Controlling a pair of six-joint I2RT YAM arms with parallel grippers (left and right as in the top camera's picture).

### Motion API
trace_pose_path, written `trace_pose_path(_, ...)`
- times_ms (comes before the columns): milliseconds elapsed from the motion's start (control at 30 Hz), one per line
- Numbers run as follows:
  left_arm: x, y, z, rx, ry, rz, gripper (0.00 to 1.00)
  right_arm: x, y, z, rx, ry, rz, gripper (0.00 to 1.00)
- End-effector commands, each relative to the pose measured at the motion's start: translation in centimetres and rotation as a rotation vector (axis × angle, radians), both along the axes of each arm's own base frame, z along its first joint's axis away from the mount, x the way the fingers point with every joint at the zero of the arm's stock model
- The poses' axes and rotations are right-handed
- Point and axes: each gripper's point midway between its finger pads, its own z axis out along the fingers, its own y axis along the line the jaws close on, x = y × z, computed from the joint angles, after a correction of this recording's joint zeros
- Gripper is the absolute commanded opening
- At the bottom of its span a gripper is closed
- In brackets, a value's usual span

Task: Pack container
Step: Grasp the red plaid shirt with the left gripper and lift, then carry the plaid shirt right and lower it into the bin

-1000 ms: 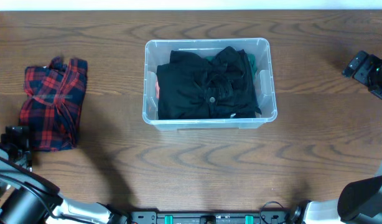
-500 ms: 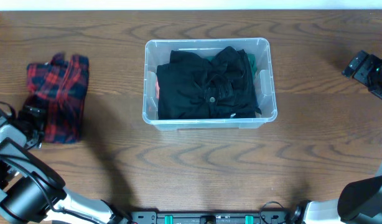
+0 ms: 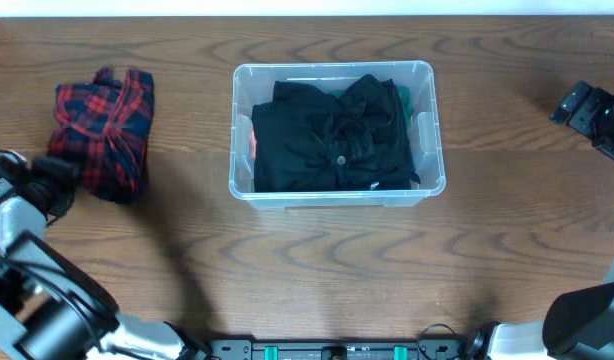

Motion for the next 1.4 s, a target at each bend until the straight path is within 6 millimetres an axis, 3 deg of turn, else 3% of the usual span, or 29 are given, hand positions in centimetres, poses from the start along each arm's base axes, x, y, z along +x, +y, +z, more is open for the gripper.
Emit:
trace_pose_path(0, 1.4, -2.5, 8.2, 0.047, -0.207, -0.117, 0.06, -0.1, -0.2, -0.2, 0.005, 0.004, -0.017, 0.99)
trace_pose_path(167, 1.1, -5.6, 15.5, 0.101, -0.352, -0.160, 0.06, -0.1, -0.2, -0.2, 0.004, 0.004, -0.016, 0.99)
trace_pose_path(367, 0.4, -10.2, 22.1, 0.127, -0.490, -0.233, 0.06, -0.1, -0.2, -0.2, 0.005, 0.004, -0.017, 0.99)
trace_pose_path(633, -0.1, -17.8, 28.9, 0.031, -0.683, -0.497, 0.06, -0.1, -0.2, -0.2, 0.004, 0.004, -0.016, 0.99)
trace_pose_path(833, -1.7, -22.6, 33.2, 0.004, -0.787, -0.737, 0.06, -0.1, -0.2, -0.2, 0.004, 0.004, -0.016, 0.99)
trace_pose_path(1100, -5.5, -28.3, 37.2, -0.064, -0.879, -1.065, 0.06, -0.1, -0.2, -0.2, 0.004, 0.004, -0.017, 0.99)
trace_pose_path(1367, -6.1, -32.6, 36.9, -0.169, -0.869, -1.240, 0.06, -0.1, -0.2, -0.2, 0.004, 0.004, -0.016, 0.99)
